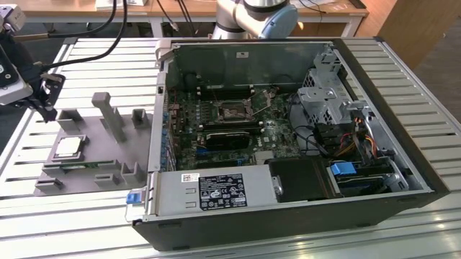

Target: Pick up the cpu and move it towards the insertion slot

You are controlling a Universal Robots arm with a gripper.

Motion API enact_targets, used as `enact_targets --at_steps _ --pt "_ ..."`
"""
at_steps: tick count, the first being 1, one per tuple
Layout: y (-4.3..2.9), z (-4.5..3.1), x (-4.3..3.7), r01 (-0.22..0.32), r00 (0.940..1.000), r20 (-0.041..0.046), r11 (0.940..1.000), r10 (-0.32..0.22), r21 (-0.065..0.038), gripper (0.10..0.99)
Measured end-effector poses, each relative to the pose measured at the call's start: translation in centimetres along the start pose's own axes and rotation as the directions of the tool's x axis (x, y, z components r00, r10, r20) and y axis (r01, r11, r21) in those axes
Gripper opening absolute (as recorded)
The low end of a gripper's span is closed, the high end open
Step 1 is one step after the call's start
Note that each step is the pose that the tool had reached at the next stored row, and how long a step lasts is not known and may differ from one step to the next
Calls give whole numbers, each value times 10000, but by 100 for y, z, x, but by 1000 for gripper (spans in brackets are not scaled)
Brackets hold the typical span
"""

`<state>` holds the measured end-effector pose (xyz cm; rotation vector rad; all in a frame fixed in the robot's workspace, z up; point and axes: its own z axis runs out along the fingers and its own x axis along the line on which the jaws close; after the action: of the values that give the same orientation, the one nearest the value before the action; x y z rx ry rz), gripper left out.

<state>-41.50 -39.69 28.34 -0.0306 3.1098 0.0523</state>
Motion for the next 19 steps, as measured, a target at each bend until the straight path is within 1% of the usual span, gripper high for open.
enact_targets --at_steps 3,7,19 --pt "-1 48 27 2 10000 55 10000 -2 0 102" --pt "-3 119 44 2 10000 79 10000 -2 2 102" --pt "-10 328 78 3 10000 87 10000 -3 2 102"
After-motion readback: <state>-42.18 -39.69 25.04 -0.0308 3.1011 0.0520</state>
